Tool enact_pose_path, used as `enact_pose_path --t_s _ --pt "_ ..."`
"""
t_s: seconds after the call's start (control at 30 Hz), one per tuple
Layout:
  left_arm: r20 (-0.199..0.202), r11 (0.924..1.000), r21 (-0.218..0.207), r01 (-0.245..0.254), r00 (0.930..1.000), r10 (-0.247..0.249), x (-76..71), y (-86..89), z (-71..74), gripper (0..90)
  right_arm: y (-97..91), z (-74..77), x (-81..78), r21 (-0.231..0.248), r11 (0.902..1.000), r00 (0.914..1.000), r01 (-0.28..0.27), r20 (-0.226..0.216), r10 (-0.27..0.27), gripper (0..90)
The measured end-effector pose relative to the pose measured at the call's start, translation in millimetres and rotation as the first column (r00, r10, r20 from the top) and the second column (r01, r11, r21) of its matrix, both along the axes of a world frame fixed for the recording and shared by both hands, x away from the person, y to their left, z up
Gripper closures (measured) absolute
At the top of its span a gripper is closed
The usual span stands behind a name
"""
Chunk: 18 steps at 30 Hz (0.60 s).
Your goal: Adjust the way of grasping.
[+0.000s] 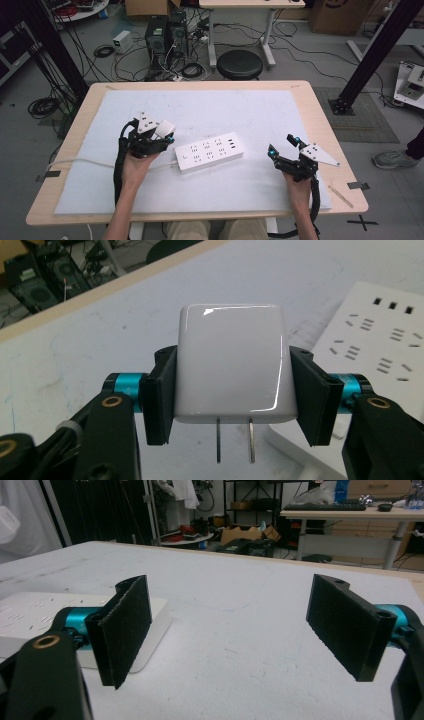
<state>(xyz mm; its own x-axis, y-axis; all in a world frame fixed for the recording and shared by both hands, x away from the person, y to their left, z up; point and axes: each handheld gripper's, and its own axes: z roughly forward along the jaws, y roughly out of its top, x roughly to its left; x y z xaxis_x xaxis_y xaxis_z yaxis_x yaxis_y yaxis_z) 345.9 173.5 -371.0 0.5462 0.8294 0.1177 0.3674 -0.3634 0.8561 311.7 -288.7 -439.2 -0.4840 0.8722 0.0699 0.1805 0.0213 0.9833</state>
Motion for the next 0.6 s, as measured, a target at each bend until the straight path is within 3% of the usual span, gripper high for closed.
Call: enact_pose_path --t_s 0.13,0.23,0.27,0.3,0.43,0.47,0.53,0.57,0.6 --pt "0.057 0.9992 -0.023 0.032 0.9979 -0.031 -12.0 -9.7 2.6 42.5 -1.7 0.2 -0.7 0.022 0.9998 0.9999 0.001 0.013 -0.001 18.5" --pt "0.057 0.9992 -0.023 0.032 0.9979 -0.031 -12.0 -9.7 2.6 42.5 -2.2 0.2 -1.0 0.022 0.9998 0.9999 0.005 0.011 -0.005 18.5" --pt "0.102 0.9971 -0.002 0.077 0.9919 -0.076 -22.1 -22.7 1.5 42.5 -3.3 1.1 -0.7 0.028 0.9993 0.9993 0.024 0.028 -0.024 18.5" --pt "0.102 0.9971 -0.002 0.077 0.9919 -0.076 -22.1 -22.7 1.5 42.5 -3.6 1.5 -0.7 0.034 0.9990 0.9993 0.029 0.022 -0.030 18.5" --pt "0.179 0.9914 0.048 0.121 0.9754 -0.128 -33.6 -37.6 2.3 42.5 -0.7 2.5 2.0 0.025 0.9996 0.9997 0.013 0.022 -0.014 18.5" --pt "0.201 0.9906 0.052 0.127 0.9704 -0.134 -36.3 -41.0 2.0 42.5 1.3 2.8 1.8 0.014 0.9998 0.9996 0.014 0.025 -0.014 18.5" --pt "0.242 0.9850 0.097 0.143 0.9567 -0.163 -41.0 -46.3 2.0 42.4 4.7 3.9 1.4 0.004 1.0000 0.9992 -0.009 0.038 0.009 18.5" --pt "0.242 0.9850 0.097 0.143 0.9567 -0.163 -41.0 -46.3 2.0 42.5 6.1 4.9 1.0 0.016 0.9994 0.9994 -0.030 0.015 0.030 18.6" --pt "0.282 0.9804 0.132 0.146 0.9427 -0.179 -44.8 -52.0 1.2 42.5 6.8 6.3 2.2 0.022 0.9965 0.9965 -0.081 -0.019 0.081 19.1"
